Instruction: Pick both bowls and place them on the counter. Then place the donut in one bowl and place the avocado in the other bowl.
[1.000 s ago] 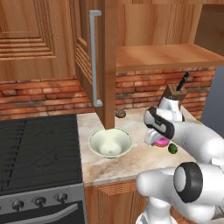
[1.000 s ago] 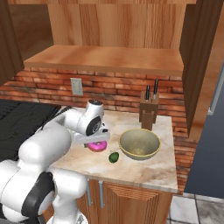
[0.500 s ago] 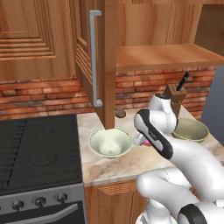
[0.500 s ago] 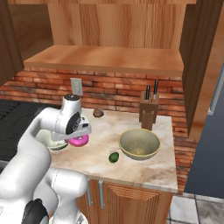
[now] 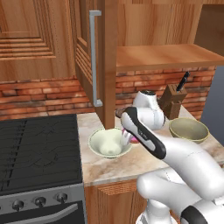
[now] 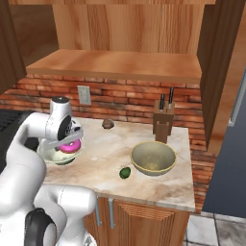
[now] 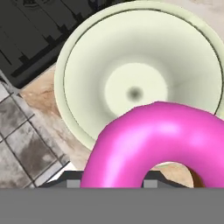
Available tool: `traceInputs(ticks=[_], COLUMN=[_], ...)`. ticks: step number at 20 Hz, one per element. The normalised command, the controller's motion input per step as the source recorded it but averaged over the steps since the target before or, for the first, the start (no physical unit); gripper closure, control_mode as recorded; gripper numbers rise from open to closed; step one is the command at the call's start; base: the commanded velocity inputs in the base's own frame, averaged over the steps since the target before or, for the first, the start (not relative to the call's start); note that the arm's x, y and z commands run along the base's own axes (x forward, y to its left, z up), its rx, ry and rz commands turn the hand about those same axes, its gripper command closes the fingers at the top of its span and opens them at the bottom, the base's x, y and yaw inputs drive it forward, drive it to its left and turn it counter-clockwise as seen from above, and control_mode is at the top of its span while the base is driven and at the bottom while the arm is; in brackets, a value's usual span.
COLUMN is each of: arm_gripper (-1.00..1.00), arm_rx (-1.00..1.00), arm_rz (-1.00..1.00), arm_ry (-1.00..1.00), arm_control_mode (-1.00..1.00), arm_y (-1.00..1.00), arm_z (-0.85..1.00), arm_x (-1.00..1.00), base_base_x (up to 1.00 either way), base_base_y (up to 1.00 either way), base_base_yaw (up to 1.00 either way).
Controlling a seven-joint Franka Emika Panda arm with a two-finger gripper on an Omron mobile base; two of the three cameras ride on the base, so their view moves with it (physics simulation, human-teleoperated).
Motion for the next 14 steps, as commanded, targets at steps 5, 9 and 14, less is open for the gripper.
traceInputs(ticks=[5, 9, 14], arm_gripper=[1.0, 1.0, 1.0], arm_rx=[0.0, 0.0, 0.0], arm_rz=[0.07, 0.04, 0.05], arm_ry=[0.07, 0.09, 0.02], arm_control_mode=[-1.0, -1.0, -1.0], arm_y=[0.39, 0.27, 0.09], arm_z=[-0.15, -0.03, -0.2], arm_x=[0.15, 0.15, 0.03], base_base_x=[0.0, 0.0, 0.0], base_base_y=[0.0, 0.0, 0.0], base_base_yaw=[0.0, 0.0, 0.0])
